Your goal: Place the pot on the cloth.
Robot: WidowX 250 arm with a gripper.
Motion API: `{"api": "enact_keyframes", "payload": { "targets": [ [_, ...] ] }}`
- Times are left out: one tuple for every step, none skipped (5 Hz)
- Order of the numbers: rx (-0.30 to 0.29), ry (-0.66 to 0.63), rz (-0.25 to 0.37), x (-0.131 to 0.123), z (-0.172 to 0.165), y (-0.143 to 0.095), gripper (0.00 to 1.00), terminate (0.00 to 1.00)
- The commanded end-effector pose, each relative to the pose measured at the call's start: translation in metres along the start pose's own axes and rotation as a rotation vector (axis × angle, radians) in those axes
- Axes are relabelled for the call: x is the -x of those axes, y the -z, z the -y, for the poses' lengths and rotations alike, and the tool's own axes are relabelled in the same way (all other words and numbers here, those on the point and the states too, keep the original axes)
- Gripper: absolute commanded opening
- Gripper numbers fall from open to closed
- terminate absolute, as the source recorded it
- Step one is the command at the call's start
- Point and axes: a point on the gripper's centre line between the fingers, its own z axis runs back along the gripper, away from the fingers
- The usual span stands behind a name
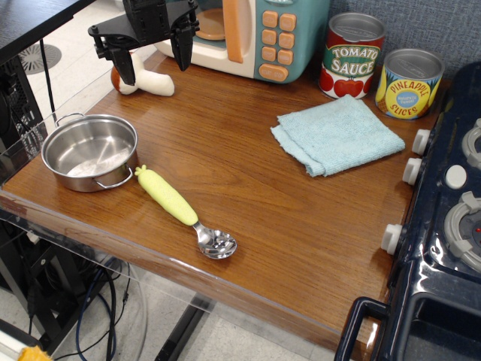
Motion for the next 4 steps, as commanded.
{"api": "enact_keyframes", "payload": {
  "targets": [
    [0.0,0.0,0.0,0.0,0.0,0.0,1.0,0.0],
    [0.057,-0.007,0.037,-0.004,0.015,0.016,1.0,0.0],
    [0.081,-0.002,0.048,-0.007,0.022,0.023,1.0,0.0],
    [0.137,-0.029,0.088,-0.01,0.036,0.026,1.0,0.0]
  ]
}}
